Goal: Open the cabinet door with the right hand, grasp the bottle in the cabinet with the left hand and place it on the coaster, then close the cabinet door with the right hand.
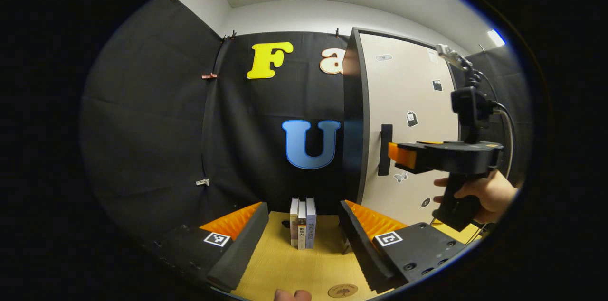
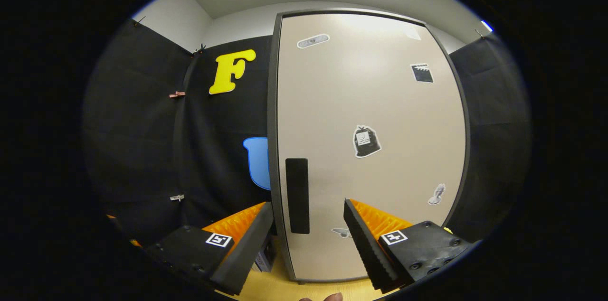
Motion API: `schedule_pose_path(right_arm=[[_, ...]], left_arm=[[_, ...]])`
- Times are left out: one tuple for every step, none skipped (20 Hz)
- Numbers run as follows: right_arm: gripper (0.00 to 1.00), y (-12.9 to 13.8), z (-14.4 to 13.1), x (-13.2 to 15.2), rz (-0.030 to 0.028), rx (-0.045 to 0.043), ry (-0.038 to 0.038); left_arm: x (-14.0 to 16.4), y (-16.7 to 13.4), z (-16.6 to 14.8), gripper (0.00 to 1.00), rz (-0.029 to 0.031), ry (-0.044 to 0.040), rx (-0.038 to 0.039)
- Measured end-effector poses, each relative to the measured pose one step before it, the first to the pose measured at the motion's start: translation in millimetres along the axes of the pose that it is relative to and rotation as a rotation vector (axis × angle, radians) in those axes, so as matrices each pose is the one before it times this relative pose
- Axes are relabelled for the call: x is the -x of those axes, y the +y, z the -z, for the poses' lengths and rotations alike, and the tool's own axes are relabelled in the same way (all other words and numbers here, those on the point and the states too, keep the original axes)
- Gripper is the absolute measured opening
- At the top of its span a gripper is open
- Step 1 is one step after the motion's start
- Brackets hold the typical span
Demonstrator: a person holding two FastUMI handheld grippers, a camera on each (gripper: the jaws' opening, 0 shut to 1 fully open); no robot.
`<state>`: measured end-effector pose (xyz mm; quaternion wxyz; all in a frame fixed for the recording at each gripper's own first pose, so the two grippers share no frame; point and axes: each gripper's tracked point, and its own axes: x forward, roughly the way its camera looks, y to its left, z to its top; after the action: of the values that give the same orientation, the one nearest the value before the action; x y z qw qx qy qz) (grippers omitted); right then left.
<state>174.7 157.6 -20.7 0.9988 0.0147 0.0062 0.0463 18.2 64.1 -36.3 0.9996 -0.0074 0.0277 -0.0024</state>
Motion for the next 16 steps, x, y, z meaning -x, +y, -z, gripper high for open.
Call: schedule_pose_path(right_arm=[[1.0, 2.51, 0.53, -8.77, 0.00772, 0.00023, -0.00336], [0.98, 0.42, -0.2, -9.24, 0.00946, 0.00607, -0.00845], [0.97, 0.57, -0.77, -7.65, 0.01103, 0.00369, -0.00736], [0.97, 1.88, -0.61, -6.24, 0.00739, 0.00247, -0.00834], [0.97, 1.5, 0.48, -6.79, 0.00602, 0.00149, -0.00275], [0.97, 0.78, 2.4, -5.45, 0.00749, 0.00061, -0.00049], [0.97, 0.25, 3.72, -7.05, 0.00839, 0.00171, 0.00236], [0.95, -1.11, 1.41, -1.66, 0.01235, -0.00288, 0.00757], [0.87, 2.01, 4.03, -4.57, -0.00316, -0.0092, 0.00814], [0.86, -2.06, 4.7, -5.85, 0.01194, -0.0059, 0.01455], [0.67, -0.83, 5.35, -0.23, 0.00781, -0.0037, 0.01918], [0.63, 2.45, 5.85, 2.14, -0.00481, -0.01077, 0.02475], [0.49, 5.71, 1.2, -2.53, -0.02198, 0.00016, -0.00485], [0.49, -7.1, 1.15, 2.36, 0.03241, 0.03382, -0.0032], [0.36, 1.26, -3.32, -1.42, 0.00565, 0.02217, -0.02128], [0.35, -0.93, 2.58, -1.24, -0.00337, 0.01173, 0.00364]], left_arm=[[-0.31, 2.78, 1.45, 0.95, -0.00408, 0.00261, -0.00385], [0.27, 3.3, 2.57, 0.95, -0.00619, 0.00377, -0.00445], [0.39, 4.69, 2.99, 0.95, -0.00793, 0.0054, -0.00081], [-0.55, 4.18, 1.89, 0.95, -0.00533, 0.00471, 0.00457], [-0.36, 4.09, 2.41, 0.95, -0.00623, 0.00517, 0.00625], [0.62, 4.24, 0.99, 0.95, -0.00747, 0.00286, 0.00444], [1.68, 5.47, 1.14, 0.95, -0.00802, 0.00045, 0.00129], [0.5, 4.31, 0.12, 0.95, -0.00886, 0.00059, -0.00149], [0.05, 2.78, 1.47, 0.95, -0.00574, 0.00052, -0.00244], [0.02, 3.0, -0.54, 0.95, -0.00635, -0.00028, -0.00186], [0.69, 2.38, 1.21, 0.95, -0.00411, 0.00026, 0.00133], [-0.09, 0.96, -0.15, 0.95, -0.00233, 0.00035, 0.00311], [0.58, 0.62, 1.01, 0.95, -0.00159, 0.00125, 0.00315], [0.7, 0.34, -0.06, 0.95, -0.00066, 0.00139, 0.0015], [1.92, 0.54, 1.17, 0.95, -0.00153, 0.00235, -0.00086], [0.88, -0.4, -0.34, 0.95, 0.00027, 0.0008, -0.00244]])
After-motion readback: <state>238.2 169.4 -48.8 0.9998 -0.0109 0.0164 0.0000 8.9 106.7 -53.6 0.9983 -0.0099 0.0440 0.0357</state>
